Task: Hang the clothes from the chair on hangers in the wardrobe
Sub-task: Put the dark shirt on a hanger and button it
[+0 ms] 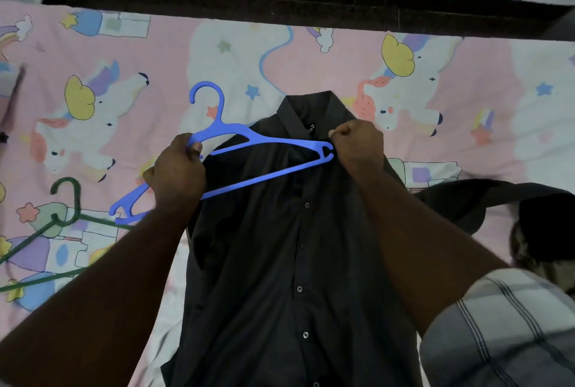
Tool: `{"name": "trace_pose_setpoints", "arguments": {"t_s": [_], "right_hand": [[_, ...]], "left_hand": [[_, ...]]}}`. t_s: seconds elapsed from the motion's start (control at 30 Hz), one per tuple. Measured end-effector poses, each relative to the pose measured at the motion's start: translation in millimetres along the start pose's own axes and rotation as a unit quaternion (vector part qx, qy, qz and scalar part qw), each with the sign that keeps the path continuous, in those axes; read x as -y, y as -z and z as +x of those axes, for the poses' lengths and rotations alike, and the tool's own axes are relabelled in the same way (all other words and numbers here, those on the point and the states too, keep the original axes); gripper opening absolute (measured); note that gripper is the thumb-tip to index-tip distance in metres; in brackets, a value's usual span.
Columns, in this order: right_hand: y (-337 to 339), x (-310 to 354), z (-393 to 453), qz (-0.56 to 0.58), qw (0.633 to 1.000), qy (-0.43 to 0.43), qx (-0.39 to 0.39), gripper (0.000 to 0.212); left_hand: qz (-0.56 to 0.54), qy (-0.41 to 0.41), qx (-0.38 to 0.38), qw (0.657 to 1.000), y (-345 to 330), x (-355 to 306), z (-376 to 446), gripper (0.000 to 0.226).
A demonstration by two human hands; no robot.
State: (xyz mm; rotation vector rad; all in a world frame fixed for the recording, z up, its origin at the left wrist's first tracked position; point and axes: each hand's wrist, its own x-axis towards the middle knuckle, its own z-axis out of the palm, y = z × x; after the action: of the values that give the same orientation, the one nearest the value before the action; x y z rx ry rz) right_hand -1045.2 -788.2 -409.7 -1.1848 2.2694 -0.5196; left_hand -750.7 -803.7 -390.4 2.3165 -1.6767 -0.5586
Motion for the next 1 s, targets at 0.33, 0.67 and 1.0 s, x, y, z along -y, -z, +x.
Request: {"name": "trace_pose_setpoints", "arguments": {"t_s": [0.33,0.67,1.0], "right_hand": [[-16,15,28,-0.134,0.988,-0.042,0.057,0.030],[34,18,9,-0.114,0.992,0.034,0.042,0.029],[37,52,-11,-0.013,0.984,0.142,0.103,0.029]], "left_hand": [[-0.008,0.003,-0.004,1.000,-13,9,16,0.029],[0.000,-0.021,-0.028,0.999,-6,-21,21,0.028],[-0.033,-0.135,0.256,0.957,-63,-113,-27,0.042]]}}
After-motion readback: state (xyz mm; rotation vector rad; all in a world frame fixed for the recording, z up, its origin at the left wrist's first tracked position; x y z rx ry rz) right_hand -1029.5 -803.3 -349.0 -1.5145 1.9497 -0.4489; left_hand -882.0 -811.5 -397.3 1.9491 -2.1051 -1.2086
